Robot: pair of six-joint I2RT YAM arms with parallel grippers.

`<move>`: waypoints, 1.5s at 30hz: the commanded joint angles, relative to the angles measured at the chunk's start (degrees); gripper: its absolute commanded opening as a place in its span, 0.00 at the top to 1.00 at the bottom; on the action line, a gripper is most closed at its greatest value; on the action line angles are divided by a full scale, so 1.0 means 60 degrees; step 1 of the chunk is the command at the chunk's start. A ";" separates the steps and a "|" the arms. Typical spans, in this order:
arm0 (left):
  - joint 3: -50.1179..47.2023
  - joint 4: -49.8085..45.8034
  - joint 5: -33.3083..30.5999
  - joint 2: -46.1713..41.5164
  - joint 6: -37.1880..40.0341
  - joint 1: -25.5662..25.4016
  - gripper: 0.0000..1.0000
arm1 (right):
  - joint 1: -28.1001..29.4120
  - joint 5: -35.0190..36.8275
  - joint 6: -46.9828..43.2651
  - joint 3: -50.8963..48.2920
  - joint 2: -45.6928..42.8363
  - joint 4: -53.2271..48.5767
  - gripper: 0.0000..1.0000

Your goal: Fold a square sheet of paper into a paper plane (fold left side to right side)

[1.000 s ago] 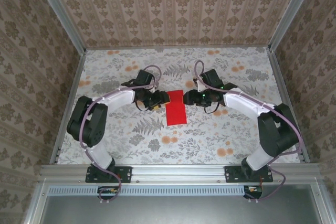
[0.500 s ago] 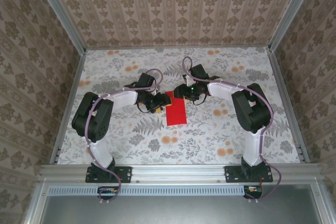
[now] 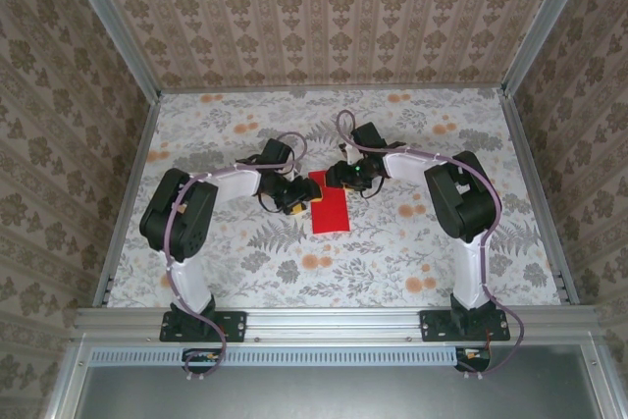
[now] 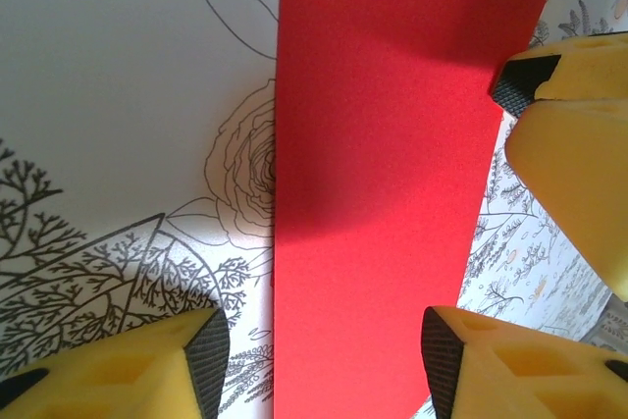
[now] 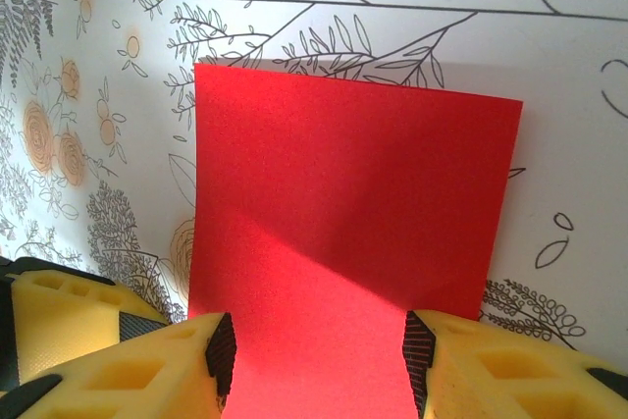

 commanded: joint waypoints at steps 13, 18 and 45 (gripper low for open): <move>0.0129 0.0095 0.0286 0.0204 -0.0344 -0.0303 0.59 | 0.0039 0.0146 -0.0144 -0.0006 0.0337 -0.0397 0.49; 0.0057 0.0037 0.0168 0.0075 -0.0362 -0.0289 0.67 | 0.0027 0.0157 -0.0143 -0.0019 0.0298 -0.0387 0.48; -0.0252 0.0431 0.0279 -0.0770 -0.0901 -0.0274 0.64 | 0.0024 0.0190 -0.0211 -0.0019 0.0339 -0.0408 0.47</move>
